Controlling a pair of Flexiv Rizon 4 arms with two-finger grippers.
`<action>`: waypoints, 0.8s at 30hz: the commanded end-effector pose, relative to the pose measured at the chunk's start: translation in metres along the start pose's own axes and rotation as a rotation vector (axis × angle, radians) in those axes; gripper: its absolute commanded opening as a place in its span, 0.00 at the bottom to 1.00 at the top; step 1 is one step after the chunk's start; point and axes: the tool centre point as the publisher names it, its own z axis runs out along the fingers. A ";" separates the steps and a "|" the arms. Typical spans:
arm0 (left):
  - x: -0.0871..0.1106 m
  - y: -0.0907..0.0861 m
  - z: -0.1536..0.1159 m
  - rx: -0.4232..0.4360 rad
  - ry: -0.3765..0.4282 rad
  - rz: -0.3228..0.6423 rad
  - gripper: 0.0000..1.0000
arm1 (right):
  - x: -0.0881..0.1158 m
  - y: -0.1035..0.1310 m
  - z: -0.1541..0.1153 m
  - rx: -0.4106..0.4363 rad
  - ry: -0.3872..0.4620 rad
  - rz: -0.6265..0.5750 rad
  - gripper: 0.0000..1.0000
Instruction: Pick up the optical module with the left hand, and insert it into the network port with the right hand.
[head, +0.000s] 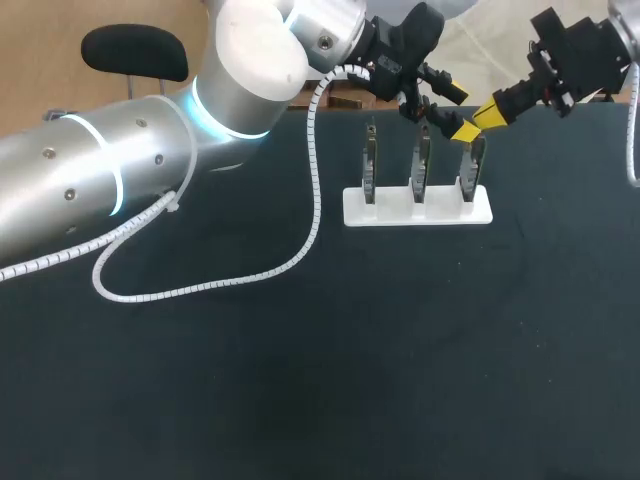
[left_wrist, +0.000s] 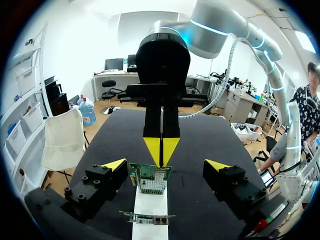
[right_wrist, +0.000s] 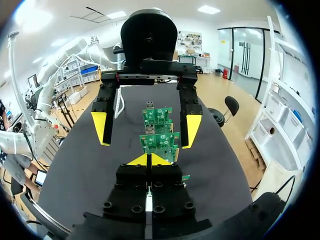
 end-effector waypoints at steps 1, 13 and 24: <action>-0.001 0.002 0.000 0.003 0.004 -0.001 1.00 | 0.002 -0.002 0.002 0.005 -0.019 0.005 0.00; -0.001 0.002 0.000 0.003 0.004 -0.001 1.00 | -0.010 -0.006 -0.012 0.048 -0.042 -0.021 0.00; -0.033 0.017 -0.030 -0.111 -0.011 0.112 1.00 | -0.023 -0.011 -0.029 0.107 -0.081 -0.051 0.00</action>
